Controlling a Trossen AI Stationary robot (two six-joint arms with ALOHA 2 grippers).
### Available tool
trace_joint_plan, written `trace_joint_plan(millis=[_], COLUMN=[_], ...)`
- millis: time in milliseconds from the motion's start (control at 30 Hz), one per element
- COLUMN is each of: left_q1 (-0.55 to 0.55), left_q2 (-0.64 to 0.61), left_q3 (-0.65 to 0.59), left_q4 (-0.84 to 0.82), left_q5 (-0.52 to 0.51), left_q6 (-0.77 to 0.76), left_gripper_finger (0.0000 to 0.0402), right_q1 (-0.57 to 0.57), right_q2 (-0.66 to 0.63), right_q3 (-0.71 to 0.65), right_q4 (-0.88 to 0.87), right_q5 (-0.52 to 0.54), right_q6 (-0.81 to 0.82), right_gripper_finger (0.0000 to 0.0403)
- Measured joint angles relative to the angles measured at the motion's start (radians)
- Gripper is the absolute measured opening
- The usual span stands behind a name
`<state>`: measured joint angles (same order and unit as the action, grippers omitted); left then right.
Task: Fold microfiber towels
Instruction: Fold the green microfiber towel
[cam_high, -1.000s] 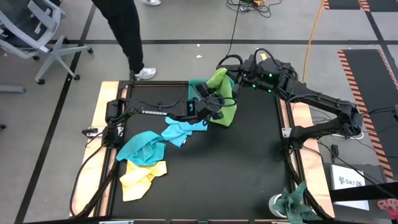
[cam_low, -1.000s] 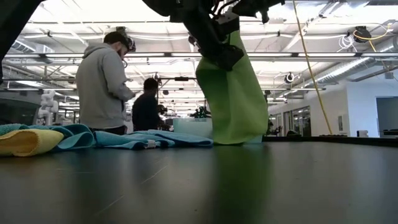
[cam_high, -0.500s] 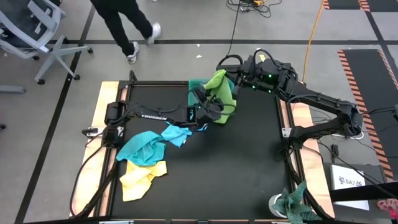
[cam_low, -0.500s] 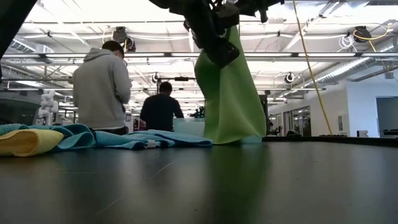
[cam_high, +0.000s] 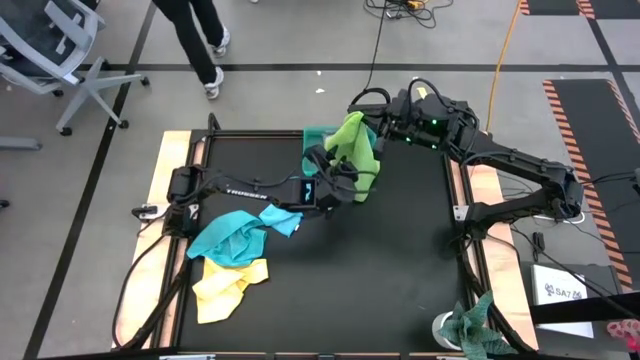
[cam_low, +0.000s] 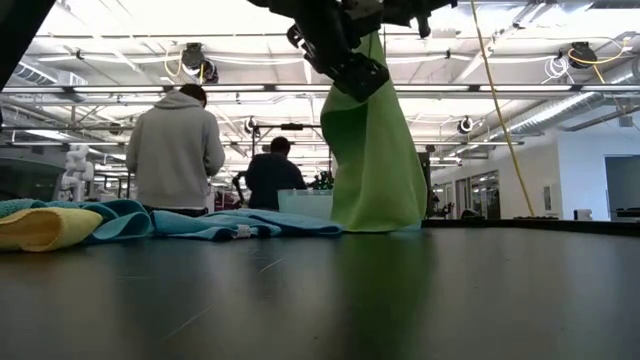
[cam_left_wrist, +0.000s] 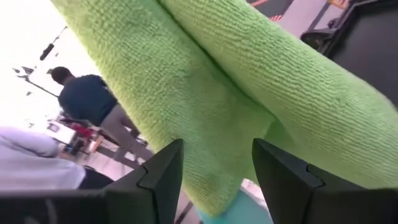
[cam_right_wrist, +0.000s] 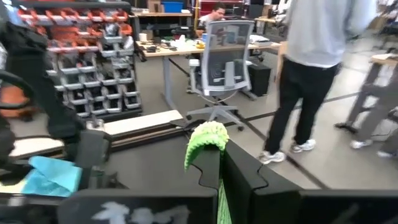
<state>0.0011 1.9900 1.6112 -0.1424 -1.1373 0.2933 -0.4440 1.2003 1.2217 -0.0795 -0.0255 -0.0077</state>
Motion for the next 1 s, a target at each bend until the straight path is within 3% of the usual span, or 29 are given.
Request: trace_joint_plan(millis=[133, 300, 433, 567, 700, 900, 1000], left_q1=[0.018, 0.028, 0.032, 0.046, 0.055, 0.045, 0.027], left_q2=[0.000, 0.000, 0.000, 0.000, 0.000, 0.000, 0.000], left_q3=[0.000, 0.000, 0.000, 0.000, 0.000, 0.000, 0.000], left_q4=[-0.060, -0.070, -0.070, -0.070, -0.045, 0.094, 0.167], left_q5=[0.075, 0.082, 0.082, 0.005, -0.086, -0.083, -0.081], left_q6=[-0.077, -0.092, -0.075, -0.020, 0.033, 0.145, 0.193], left_gripper_finger=[0.0195, 0.0195, 0.0195, 0.0195, 0.0195, 0.0194, 0.0171], right_q1=[0.000, 0.000, -0.001, 0.001, 0.001, 0.001, 0.001], right_q2=[0.000, 0.000, -0.009, -0.008, -0.008, -0.008, -0.006], right_q3=[0.000, 0.000, 0.000, 0.000, 0.000, 0.000, 0.000], right_q4=[0.019, 0.104, 0.120, 0.113, 0.113, 0.091, 0.051], right_q5=[-0.033, -0.035, -0.115, -0.214, -0.219, -0.215, -0.214], right_q6=[0.031, 0.043, 0.105, 0.162, 0.172, 0.171, 0.158], right_gripper_finger=[0.0000, 0.0000, 0.0000, 0.0000, 0.0000, 0.0000, 0.0000])
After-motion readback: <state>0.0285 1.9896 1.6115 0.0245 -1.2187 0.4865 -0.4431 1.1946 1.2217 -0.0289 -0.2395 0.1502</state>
